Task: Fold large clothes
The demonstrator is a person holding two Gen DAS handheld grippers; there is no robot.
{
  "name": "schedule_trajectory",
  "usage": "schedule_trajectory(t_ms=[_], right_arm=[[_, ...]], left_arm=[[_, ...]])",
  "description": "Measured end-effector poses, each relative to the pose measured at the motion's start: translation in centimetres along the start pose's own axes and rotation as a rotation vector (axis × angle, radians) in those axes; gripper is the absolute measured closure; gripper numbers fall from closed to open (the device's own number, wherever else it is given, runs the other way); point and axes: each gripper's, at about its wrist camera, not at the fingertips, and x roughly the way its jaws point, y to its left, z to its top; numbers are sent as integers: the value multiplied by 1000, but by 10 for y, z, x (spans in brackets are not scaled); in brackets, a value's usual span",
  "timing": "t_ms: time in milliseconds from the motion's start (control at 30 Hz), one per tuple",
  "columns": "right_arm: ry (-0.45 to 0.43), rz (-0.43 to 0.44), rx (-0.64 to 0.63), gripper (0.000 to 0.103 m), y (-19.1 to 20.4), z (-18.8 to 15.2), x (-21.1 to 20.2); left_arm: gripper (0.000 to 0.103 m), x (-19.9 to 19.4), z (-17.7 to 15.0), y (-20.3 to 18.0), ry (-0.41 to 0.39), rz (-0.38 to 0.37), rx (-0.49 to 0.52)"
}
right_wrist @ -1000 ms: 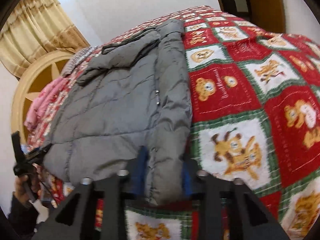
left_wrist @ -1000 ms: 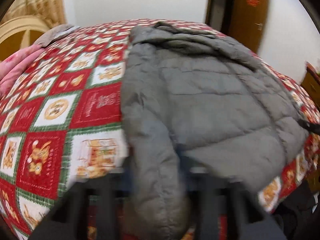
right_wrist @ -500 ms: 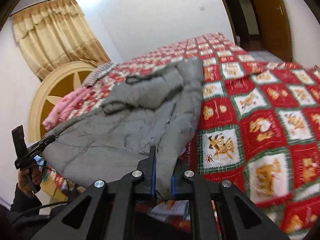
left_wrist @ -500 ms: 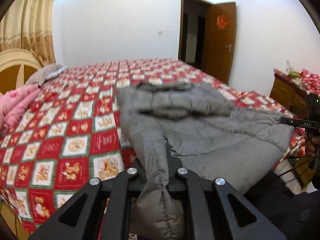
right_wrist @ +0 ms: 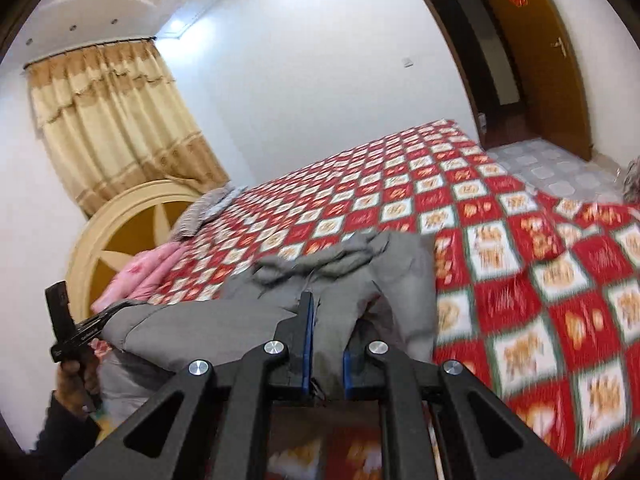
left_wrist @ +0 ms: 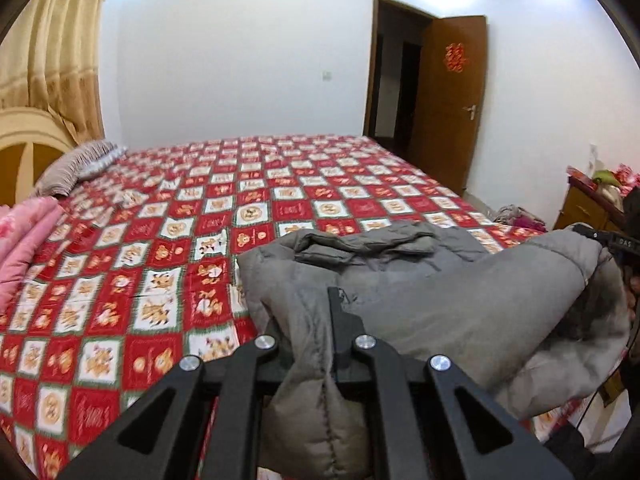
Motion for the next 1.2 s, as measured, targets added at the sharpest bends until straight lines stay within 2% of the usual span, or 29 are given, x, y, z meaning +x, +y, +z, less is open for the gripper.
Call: schedule_trajectory(t_ms=[133,233,333,367,400,433,467,500,600,700,800,900,967,1033,1200], right_arm=[[21,-52,6,93,-10,26,57],[46,-87,8,93,-19,35,96],[82,-112,30,93,-34,41,131],[89,-118,40,93,-40,44,142],[96,-123,46,93,-43,45,149],[106,-130,51,93,-48,47,159],[112,-135,54,93,-51,49,167],[117,-142,55,93,-55,50,176],[128,-159,54,93,-64,53,200],[132,-183,60,92,-69,56,225],[126,-208,70,84,-71,58,246],[118,-215,112,55,-78,61,256],[88,-206,138,19,-81,66,252],[13,-209,142,18,-83,74,238],[-19,-232,62,18,-64,67,211]], left_arm=[[91,58,9,23,54,6,-50],[83,85,12,35,96,13,-106],[69,101,19,43,112,-1,-151],[48,103,22,45,99,8,-162],[18,102,24,47,74,36,-169],[7,100,28,50,46,58,-178],[0,96,30,54,7,77,-192],[0,93,33,58,-24,95,-206],[0,106,37,67,-8,170,-209],[0,119,34,60,-3,257,-193],[0,126,33,57,-7,312,-216],[0,125,35,59,-27,406,-252],[0,120,38,63,-58,460,-270],[0,112,42,65,-86,537,-275],[0,92,46,58,-162,659,-264]])
